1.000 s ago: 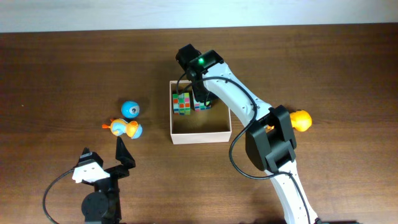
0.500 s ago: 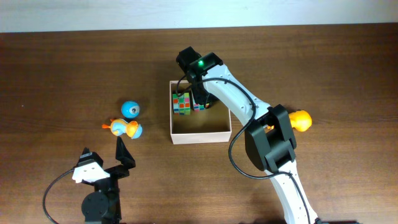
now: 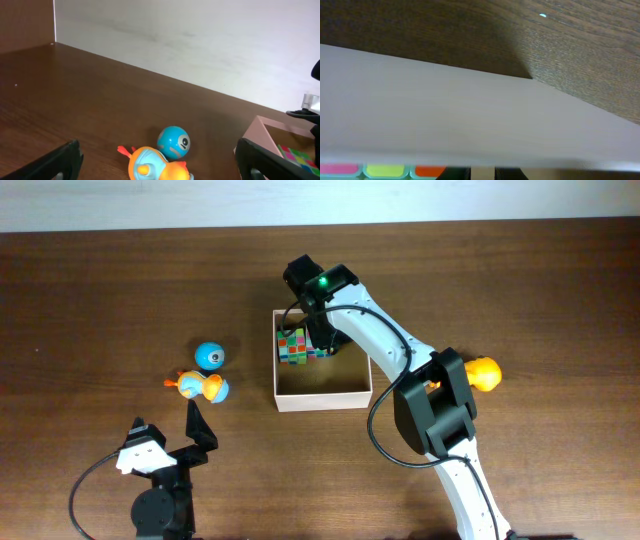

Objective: Pack container

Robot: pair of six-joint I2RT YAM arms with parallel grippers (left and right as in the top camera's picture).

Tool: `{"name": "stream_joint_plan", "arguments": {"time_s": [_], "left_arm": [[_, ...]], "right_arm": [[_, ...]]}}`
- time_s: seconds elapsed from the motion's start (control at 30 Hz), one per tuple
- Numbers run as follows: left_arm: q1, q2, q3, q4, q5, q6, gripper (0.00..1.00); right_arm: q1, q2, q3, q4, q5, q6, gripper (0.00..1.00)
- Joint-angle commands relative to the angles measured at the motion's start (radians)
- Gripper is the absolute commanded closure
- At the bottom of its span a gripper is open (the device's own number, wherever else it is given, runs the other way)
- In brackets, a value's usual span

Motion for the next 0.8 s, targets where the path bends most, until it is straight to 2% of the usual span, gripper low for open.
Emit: {"name": "stream_joint_plan", "arguments": {"time_s": [0.0,0.77], "left_arm": [[0.005,-0.008,-0.007,0.002,-0.007,0.015,0.01],[0.005,-0.008,-0.007,0.002,-0.007,0.015,0.01]], "right_arm": [[0.009,0.01,-0.004,0.009,-0.027,-0.018,0.88],[-0.018,-0.024,-0.001,-0.016,-0.008,-0.059,0.87]]}}
